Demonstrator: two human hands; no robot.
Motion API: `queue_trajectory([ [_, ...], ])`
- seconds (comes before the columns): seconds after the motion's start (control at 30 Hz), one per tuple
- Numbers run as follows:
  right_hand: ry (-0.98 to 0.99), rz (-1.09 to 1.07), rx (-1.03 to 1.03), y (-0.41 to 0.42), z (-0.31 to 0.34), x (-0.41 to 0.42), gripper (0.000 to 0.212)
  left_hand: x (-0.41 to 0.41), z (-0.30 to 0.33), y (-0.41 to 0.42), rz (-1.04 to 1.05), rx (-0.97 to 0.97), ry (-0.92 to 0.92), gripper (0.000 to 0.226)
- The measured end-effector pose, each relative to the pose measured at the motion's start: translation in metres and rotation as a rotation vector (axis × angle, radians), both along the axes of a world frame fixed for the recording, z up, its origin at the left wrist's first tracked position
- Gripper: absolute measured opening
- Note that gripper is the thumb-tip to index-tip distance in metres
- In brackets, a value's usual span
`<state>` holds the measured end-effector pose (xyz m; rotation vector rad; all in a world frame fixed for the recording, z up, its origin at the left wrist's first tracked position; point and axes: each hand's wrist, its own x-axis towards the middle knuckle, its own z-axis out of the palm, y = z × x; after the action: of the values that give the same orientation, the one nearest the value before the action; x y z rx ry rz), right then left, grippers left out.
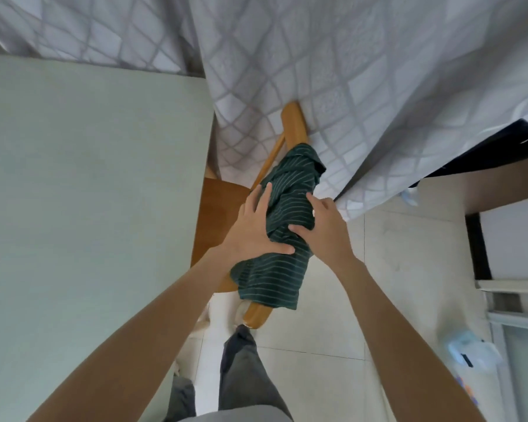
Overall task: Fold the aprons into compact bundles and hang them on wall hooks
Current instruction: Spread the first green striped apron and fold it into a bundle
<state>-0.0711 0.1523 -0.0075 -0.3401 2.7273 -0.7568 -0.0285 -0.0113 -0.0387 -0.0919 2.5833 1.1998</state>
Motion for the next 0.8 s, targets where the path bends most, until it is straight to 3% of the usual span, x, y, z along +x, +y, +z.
queue_trajectory([
  [0.1, 0.160, 0.141, 0.118, 0.005, 0.001, -0.003, 0.068, -0.010, -0.003, -0.003, -0.020, 0.109, -0.030, 0.126],
  [0.17, 0.114, 0.221, 0.123, 0.012, 0.003, -0.009, 0.069, -0.012, 0.001, 0.000, -0.042, 0.234, -0.066, 0.115],
  [0.23, 0.014, 0.205, -0.011, 0.019, 0.011, -0.018, 0.061, -0.012, 0.002, 0.003, -0.042, 0.266, -0.073, 0.099],
  [0.3, 0.038, 0.087, -0.219, 0.021, 0.012, -0.038, 0.046, -0.015, 0.002, 0.004, -0.014, 0.228, -0.038, 0.079],
  [0.37, 0.080, 0.033, -0.266, 0.015, 0.009, -0.059, 0.052, -0.016, 0.005, 0.005, 0.003, 0.227, -0.010, 0.068],
  [0.47, -0.080, -0.023, -0.295, 0.000, -0.001, -0.083, 0.068, -0.017, 0.006, 0.004, -0.006, 0.268, -0.027, 0.068],
  [0.6, 0.266, -0.072, -0.128, -0.002, -0.004, -0.093, 0.020, -0.025, 0.010, -0.003, 0.168, 0.242, 0.068, 0.077],
  [0.7, 0.492, 0.151, -0.186, 0.002, 0.025, -0.074, 0.013, -0.034, 0.021, -0.007, 0.144, 0.108, 0.209, 0.100],
  [0.8, 0.377, 0.381, -0.208, 0.017, 0.052, -0.024, 0.012, -0.031, 0.030, -0.018, -0.122, -0.095, 0.418, 0.091],
])
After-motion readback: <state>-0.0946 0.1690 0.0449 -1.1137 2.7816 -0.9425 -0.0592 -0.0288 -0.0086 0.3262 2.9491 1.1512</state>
